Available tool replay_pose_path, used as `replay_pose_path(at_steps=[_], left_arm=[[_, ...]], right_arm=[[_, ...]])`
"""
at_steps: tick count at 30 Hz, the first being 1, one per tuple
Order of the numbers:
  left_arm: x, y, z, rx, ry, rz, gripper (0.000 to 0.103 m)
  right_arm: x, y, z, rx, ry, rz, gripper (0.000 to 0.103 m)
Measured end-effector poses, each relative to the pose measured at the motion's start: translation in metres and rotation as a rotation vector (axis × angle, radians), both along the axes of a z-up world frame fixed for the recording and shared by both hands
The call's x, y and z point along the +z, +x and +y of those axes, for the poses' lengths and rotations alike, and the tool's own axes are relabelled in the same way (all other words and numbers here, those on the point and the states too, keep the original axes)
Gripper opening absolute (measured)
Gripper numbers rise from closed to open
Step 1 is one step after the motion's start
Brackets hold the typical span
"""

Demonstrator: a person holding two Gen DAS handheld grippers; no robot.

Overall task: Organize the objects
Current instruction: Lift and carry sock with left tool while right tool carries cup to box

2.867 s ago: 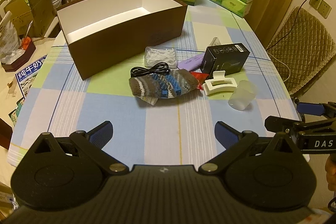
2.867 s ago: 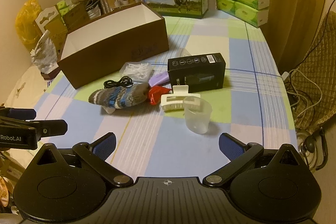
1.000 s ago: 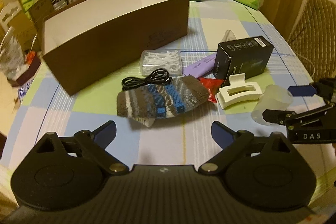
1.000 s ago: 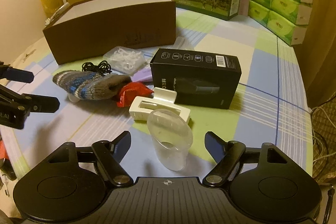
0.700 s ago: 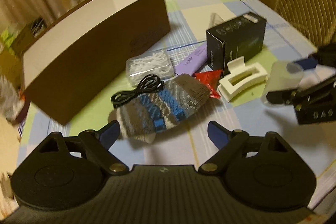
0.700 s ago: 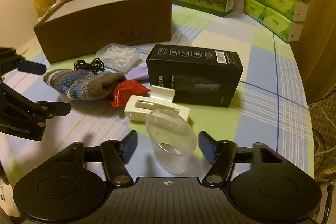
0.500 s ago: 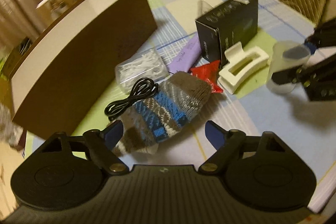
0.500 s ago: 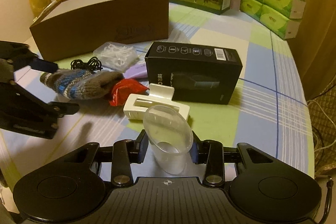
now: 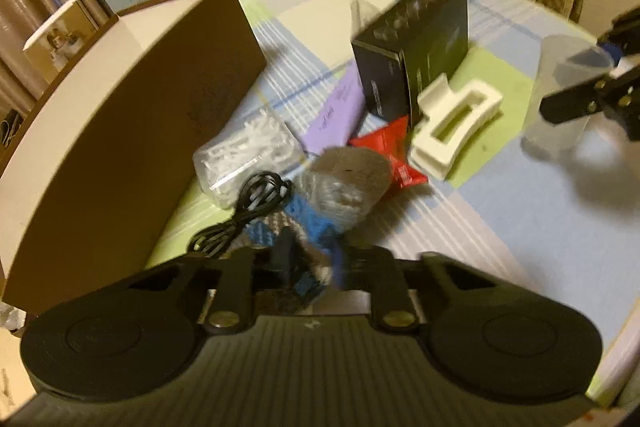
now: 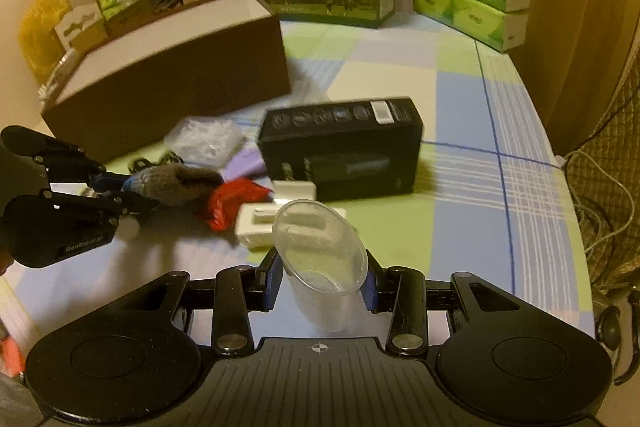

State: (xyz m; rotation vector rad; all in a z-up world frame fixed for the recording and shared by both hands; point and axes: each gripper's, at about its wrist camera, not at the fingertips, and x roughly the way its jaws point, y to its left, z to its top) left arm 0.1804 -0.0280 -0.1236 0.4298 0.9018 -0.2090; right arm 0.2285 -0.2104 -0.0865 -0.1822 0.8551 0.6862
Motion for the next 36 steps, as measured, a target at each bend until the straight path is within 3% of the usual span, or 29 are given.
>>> replay_pose_path(at_steps=[3,11,16,26,36], left_arm=[[0.018,-0.004,0.013,0.022,-0.056,-0.022,0.01],[0.076,-0.015,0.07,0.178,-0.345,-0.059,0.009],[0.106,-0.018,0.098,0.253,-0.448,-0.107,0.009],[0.143,-0.004,0.138,0.363,-0.54,-0.184,0.009],[0.161,0.017,0.169,0.447,-0.553,-0.243,0.009]], right_arm=[[0.011,-0.003,0.011,0.021,0.029,-0.006,0.037],[0.037,-0.009,0.05,0.098,0.101,-0.028,0.037],[0.048,-0.008,0.073,0.146,0.124,-0.046,0.037],[0.067,0.008,0.122,0.216,0.155,-0.103,0.037],[0.087,0.04,0.17,0.258,0.2,-0.157,0.037]])
